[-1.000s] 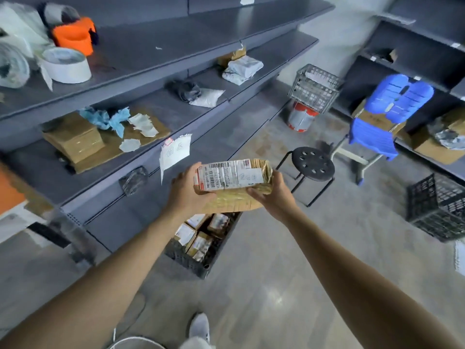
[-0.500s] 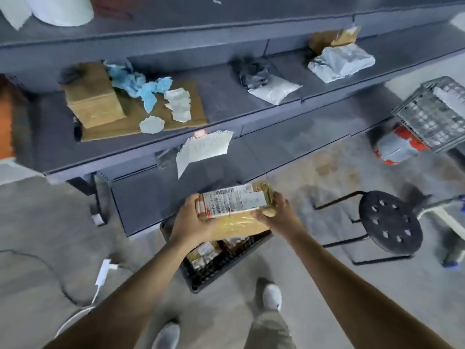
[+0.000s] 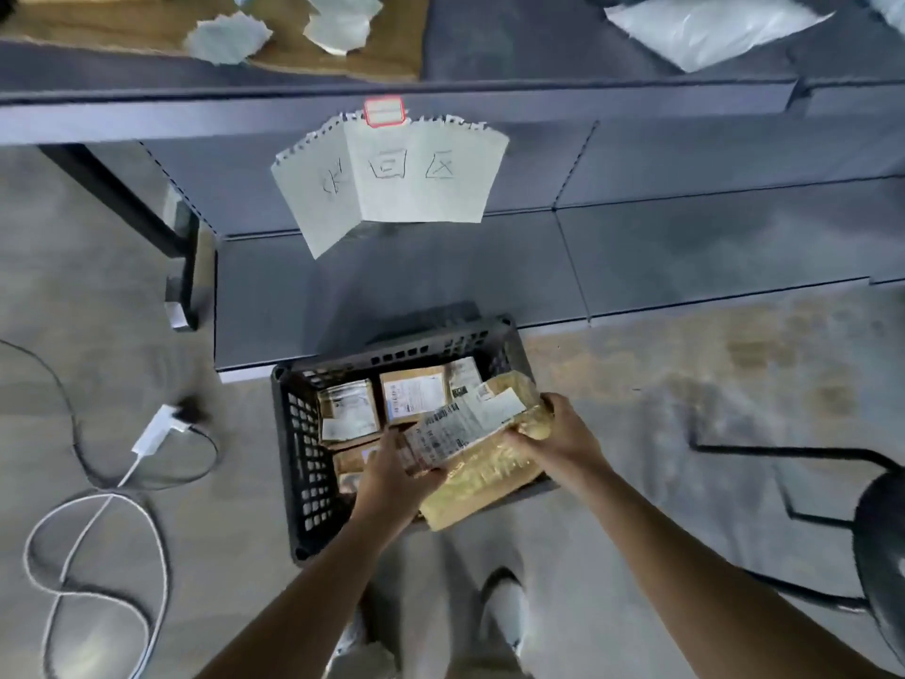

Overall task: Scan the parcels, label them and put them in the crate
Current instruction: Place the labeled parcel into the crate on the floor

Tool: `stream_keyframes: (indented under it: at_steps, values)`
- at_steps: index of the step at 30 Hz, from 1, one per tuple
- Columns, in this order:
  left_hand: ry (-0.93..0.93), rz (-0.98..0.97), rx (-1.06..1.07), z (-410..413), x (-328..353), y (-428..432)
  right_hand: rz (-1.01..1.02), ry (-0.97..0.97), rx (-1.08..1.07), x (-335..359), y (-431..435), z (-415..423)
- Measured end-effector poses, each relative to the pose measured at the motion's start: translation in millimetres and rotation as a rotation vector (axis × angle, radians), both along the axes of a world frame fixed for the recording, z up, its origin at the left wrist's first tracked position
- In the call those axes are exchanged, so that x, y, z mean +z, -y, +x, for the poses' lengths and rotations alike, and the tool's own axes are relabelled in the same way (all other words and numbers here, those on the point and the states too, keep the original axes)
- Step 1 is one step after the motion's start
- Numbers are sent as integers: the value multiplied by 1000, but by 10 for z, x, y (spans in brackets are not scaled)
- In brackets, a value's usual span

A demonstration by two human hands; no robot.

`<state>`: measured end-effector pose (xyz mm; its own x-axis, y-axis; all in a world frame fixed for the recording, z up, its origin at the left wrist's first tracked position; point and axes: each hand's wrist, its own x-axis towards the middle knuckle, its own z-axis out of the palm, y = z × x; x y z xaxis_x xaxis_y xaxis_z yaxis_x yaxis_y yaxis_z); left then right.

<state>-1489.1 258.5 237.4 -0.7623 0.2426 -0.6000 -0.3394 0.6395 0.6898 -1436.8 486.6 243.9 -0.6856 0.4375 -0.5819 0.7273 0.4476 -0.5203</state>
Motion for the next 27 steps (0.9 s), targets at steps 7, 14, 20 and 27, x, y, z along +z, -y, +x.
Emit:
stream_keyframes:
  at_steps: [7,14,20,27]
  values:
    - [185,-41,32,-51,-1260,-476,172,-3,299,-934,-283,-654]
    - [397,-23,-15,-17,-2094,-847,425,17,624,-1659,-318,-1101]
    - [488,14,62,-116,-2551,-1050,532,75,792,-2142,-271,-1397]
    - [492,48,187,-220,-2817,-1233,470,-3,797,-2547,-323,-1495]
